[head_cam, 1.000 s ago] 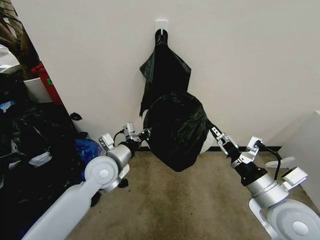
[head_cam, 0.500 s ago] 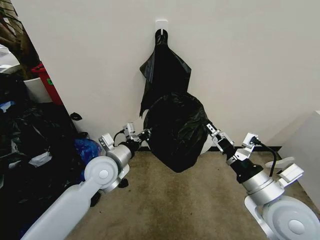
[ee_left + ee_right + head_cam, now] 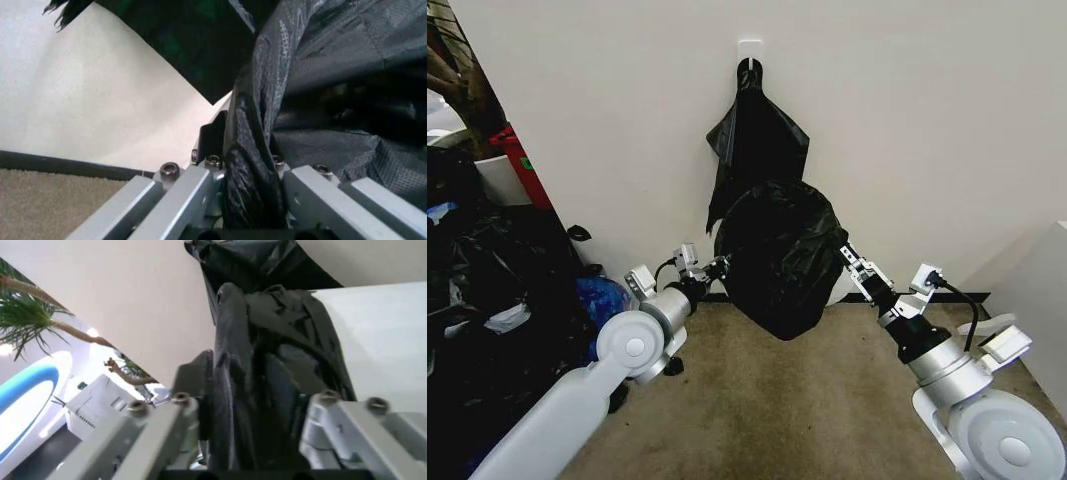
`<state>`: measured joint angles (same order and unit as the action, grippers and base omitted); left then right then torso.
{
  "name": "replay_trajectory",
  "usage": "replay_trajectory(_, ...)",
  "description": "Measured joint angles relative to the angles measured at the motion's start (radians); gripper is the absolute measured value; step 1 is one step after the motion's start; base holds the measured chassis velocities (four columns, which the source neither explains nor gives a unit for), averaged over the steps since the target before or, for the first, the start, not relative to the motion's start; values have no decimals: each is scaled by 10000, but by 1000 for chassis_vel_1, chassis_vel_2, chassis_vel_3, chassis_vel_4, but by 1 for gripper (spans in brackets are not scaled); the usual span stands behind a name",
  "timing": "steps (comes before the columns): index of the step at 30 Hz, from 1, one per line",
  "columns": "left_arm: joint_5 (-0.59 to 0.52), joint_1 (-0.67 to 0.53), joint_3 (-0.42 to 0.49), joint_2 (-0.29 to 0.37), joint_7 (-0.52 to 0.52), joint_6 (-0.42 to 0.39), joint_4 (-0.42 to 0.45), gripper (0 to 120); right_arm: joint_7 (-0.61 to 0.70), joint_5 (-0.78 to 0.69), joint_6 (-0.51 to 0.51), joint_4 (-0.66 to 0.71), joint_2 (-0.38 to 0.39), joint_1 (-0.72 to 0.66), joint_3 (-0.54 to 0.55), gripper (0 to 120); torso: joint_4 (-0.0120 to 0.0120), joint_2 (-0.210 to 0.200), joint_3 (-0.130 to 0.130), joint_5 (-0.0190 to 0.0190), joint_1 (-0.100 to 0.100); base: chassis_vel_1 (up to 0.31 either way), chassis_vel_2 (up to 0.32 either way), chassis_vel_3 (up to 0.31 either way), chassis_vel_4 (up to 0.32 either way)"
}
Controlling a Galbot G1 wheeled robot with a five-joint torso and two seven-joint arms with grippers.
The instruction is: Place the garbage bag over the trash bin.
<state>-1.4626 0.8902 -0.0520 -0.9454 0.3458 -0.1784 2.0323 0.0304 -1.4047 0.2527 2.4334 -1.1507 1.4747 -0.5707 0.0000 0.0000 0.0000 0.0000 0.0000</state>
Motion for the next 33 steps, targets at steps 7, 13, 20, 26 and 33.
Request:
replay_trajectory(7,0,11,-10,-20,-2,2,-6,1,1,3,-15,-17,-24,32,-1,3,0,0,0,0,0,0,0,0,0)
replay_trajectory(13,0,13,-10,-78,-2,2,-10,1,-4,3,-61,-34,-46,43,-11,1,0,0,0,0,0,0,0,0,0)
replay_trajectory(20,-119,17,-48,-105,26,2,-7,1,-6,-10,-91,-148,-56,84,-107,1,0,0,0,1,0,0,0,0,0)
replay_trajectory(26,-151,42,-107,-104,39,4,-9,1,-18,-180,-101,-240,-89,177,-343,1,1,0,0,1,0,0,0,0,0)
replay_trajectory(33,-122,52,-88,-164,62,9,-24,1,-188,-141,-39,-128,-108,381,-498,1,0,0,0,0,0,0,0,0,0)
